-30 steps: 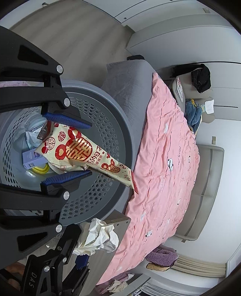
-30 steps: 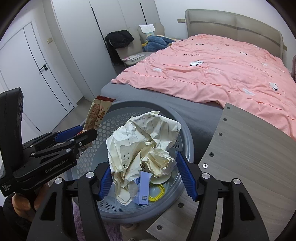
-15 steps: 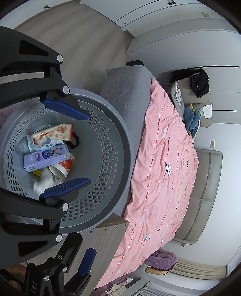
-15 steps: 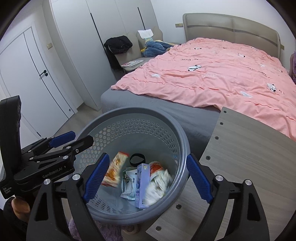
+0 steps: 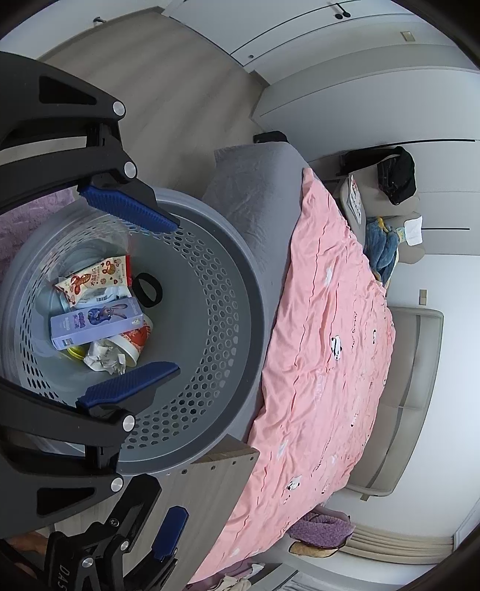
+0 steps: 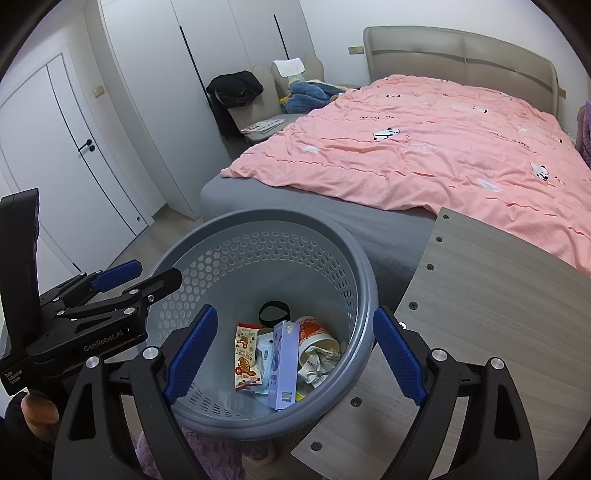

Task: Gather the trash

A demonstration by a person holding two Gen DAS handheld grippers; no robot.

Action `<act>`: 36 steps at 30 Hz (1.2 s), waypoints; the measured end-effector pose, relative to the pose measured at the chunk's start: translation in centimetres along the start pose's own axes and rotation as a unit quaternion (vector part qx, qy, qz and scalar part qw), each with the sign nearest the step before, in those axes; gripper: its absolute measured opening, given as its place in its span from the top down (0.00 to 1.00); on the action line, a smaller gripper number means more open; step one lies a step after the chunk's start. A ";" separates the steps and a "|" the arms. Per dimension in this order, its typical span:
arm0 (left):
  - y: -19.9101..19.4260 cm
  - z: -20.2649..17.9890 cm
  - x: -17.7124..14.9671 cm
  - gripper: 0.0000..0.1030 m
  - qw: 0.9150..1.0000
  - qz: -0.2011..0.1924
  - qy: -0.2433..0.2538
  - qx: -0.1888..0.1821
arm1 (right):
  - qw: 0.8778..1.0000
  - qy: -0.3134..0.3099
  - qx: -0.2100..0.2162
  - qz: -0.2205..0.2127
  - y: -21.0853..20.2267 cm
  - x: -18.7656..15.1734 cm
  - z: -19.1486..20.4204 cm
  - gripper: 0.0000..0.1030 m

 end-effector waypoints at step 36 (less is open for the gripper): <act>-1.1 -0.1 -0.3 0.21 0.999 -0.008 0.002 0.042 | 1.000 -0.012 -0.019 -0.014 -1.1 -0.5 0.1 0.09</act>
Point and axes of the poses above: each gripper's, at about its wrist camera, not at the fingertips, and y roughly the way its jaws point, z to its left, x to its top, the point moved 1 cm from there along y, roughly the way its jaws point, and after that the axes turned 8 degrees about x, right-handed, at the moved point
